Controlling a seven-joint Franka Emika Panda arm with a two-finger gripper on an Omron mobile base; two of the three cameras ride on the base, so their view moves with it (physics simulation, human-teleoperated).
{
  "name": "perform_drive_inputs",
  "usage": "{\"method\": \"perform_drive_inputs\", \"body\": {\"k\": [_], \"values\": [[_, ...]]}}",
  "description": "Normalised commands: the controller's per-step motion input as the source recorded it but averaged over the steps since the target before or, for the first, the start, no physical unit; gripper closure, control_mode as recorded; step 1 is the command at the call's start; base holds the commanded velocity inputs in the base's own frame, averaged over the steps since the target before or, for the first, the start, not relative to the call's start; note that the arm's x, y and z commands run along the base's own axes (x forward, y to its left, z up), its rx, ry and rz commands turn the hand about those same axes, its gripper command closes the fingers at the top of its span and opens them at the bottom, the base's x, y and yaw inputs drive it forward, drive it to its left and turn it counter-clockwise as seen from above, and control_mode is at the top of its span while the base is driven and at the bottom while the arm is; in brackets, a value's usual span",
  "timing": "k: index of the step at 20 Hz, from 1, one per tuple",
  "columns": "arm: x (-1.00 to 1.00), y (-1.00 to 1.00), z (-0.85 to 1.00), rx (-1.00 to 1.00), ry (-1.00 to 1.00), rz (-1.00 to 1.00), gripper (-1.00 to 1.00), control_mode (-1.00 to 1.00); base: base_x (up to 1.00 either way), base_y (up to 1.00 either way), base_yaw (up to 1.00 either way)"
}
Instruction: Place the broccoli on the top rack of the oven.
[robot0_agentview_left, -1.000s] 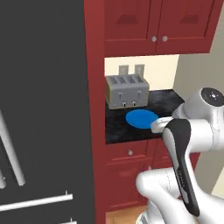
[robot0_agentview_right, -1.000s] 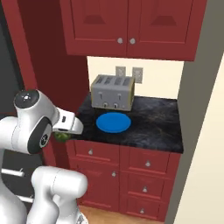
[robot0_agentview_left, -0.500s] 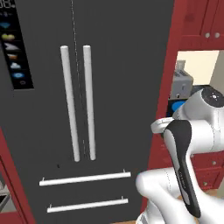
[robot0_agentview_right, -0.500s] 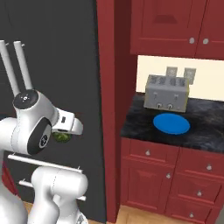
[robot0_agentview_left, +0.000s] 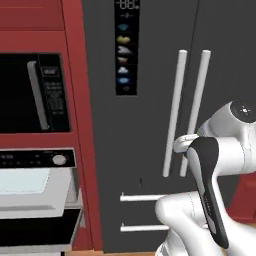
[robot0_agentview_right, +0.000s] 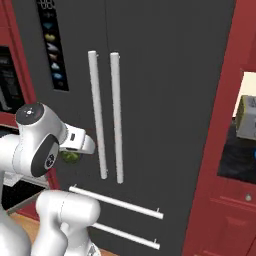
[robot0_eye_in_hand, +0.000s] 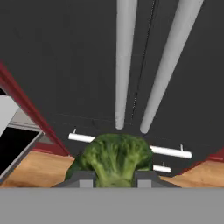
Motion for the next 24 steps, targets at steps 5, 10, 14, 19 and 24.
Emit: {"method": "perform_drive_inputs", "body": {"k": [5,10,14,19,24], "values": [[0.0,0.0,0.0,0.0,0.0,0.0,1.0,1.0,0.28,1.0,0.25],[0.0,0.0,0.0,0.0,0.0,0.0,1.0,1.0,0.73,0.62,0.12],[0.0,0.0,0.0,0.0,0.0,0.0,1.0,1.0,0.84,0.06,0.0],[0.0,0.0,0.0,0.0,0.0,0.0,1.0,1.0,0.4,0.06,0.01],[0.0,0.3,0.0,-0.02,-0.09,0.0,1.0,-1.0,0.0,0.26,0.0]]}}
